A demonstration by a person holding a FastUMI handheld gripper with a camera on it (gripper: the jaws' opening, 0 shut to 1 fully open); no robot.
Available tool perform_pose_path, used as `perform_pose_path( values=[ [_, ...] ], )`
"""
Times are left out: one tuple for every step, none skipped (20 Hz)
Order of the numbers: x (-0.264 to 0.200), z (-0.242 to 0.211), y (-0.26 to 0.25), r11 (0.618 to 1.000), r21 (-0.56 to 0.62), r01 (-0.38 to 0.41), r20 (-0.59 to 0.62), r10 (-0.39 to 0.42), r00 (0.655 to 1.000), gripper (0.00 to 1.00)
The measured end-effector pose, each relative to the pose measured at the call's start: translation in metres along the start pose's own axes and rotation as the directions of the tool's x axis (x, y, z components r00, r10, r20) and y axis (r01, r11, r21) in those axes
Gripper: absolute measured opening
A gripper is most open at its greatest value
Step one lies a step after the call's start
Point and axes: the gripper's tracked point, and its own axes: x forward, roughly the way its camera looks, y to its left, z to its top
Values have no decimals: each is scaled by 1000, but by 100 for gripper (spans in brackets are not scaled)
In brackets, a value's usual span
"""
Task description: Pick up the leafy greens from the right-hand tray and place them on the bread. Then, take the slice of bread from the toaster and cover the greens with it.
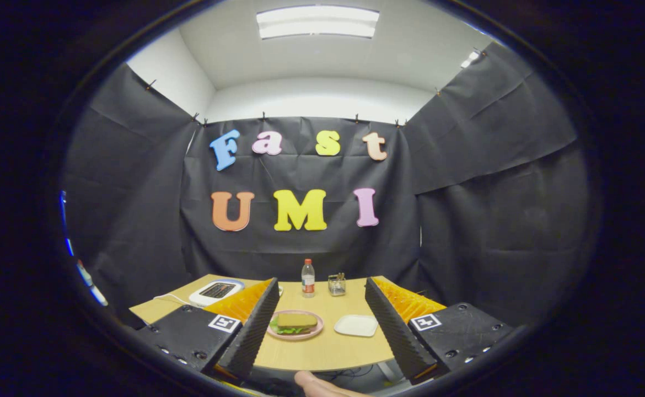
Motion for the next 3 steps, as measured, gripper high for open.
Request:
perform_pose_path(
  values=[
    [2, -1, 1, 1000, 2, -3, 0, 3, 1000, 96],
    [4, -3, 2, 1000, 6, -6, -2, 6, 1000, 96],
    [6, -6, 2, 1000, 8, -7, -9, 7, 1000, 96]
  ],
)
